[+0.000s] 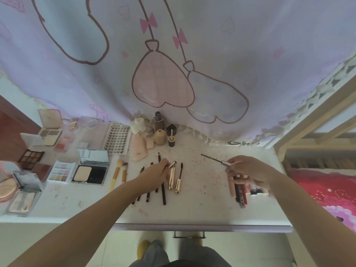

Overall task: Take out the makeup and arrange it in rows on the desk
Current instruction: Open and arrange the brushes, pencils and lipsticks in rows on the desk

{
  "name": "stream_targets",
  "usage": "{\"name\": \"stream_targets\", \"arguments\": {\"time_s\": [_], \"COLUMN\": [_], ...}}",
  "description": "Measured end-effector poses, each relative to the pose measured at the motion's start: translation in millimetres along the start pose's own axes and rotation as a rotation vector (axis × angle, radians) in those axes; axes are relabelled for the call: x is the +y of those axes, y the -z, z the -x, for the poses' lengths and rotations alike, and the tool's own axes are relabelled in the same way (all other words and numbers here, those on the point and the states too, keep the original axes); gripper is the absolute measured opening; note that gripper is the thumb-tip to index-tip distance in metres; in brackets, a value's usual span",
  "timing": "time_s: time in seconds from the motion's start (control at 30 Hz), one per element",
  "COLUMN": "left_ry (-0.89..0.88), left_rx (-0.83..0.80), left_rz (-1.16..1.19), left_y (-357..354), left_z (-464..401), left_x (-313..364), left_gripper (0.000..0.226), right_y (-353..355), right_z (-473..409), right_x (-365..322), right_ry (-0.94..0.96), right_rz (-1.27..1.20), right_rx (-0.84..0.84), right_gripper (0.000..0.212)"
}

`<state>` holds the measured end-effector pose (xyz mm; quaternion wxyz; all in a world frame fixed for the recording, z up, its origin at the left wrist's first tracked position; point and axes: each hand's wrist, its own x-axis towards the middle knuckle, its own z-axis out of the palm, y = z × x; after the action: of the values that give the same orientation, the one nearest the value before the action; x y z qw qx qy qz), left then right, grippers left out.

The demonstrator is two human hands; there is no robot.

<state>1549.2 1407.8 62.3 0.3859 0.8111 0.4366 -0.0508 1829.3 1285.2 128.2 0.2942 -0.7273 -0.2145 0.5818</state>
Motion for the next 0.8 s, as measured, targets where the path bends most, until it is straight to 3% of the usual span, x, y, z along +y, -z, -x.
{"name": "stream_targets", "arguments": {"time_s": [0.17,0.23,0.33,0.4,0.63,0.8], "left_ry": [0.124,0.161,0.161,0.164,0.096,0.08], "left_rx": [-0.017,0.028,0.126,0.157,0.176,0.211], "left_rz": [0.249,0.093,-0.334,-0.451,-0.53,-0.488], "left_y": [-31,-39,-49,-54,-59,-56], "left_z": [-15,-24,-34,-41,-47,-45], "left_x": [40,53,58,55,32,27], "left_gripper": [0.014,0.022,0.039,0.043,0.045,0.042], "right_y": [-36,-61,-90,-105,-148,-157], "right_z": [-18,-27,-41,-48,-59,-61], "right_x": [33,45,56,61,61,60], "right_ry": [-0.045,-0.078,-0.034,0.02,0.113,0.132], "right_rz": [-0.116,-0.019,0.315,0.541,0.899,1.026], "right_rx": [0.041,0.089,0.15,0.189,0.295,0.249], "right_gripper": [0.01,0.011,0.011,0.017,0.039,0.039]}}
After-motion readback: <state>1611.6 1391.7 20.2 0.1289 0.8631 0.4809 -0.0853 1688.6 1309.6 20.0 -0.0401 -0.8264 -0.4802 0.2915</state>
